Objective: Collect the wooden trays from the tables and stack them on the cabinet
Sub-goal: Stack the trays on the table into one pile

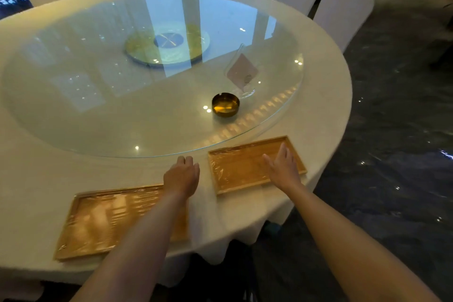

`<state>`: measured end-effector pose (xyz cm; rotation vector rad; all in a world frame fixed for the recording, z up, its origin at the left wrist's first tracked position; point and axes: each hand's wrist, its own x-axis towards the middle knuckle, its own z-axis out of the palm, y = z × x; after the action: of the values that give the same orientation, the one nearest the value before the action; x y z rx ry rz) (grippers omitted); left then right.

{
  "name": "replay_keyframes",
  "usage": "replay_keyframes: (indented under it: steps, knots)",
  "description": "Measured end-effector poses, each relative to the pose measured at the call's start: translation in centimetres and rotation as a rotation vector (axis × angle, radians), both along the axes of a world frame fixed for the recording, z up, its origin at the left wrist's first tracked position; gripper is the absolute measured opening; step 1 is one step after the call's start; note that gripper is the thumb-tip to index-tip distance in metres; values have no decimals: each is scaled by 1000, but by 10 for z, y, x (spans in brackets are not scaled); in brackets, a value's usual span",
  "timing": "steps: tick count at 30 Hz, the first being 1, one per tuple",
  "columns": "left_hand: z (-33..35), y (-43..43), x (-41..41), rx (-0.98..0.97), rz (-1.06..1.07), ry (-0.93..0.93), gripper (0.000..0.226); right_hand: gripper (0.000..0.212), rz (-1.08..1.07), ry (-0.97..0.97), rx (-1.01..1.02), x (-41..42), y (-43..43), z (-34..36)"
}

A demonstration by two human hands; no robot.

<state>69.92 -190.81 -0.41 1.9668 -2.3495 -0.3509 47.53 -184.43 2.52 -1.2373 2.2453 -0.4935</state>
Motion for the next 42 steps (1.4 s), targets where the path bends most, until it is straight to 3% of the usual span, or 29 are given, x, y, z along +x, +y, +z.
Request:
replay_keyframes:
  steps: [11, 22, 30, 36, 42]
  knots:
    - [-32, -13, -59, 173, 102, -173, 48, 57, -71, 11, 154, -92, -12, -40]
    - [-54, -16, -72, 260, 163, -152, 51, 55, -88, 27, 284, -104, -24, -69]
    - [-59, -6, -68, 189, 156, -71, 45, 51, -131, 49, 239, -96, -18, -72]
    - [-53, -7, -59, 151, 73, -73, 41, 37, -311, -146, 109, -90, -7, -69]
    - [-23, -9, -16, 68, 96, 36, 42, 32, -291, -176, -33, -46, 0, -41]
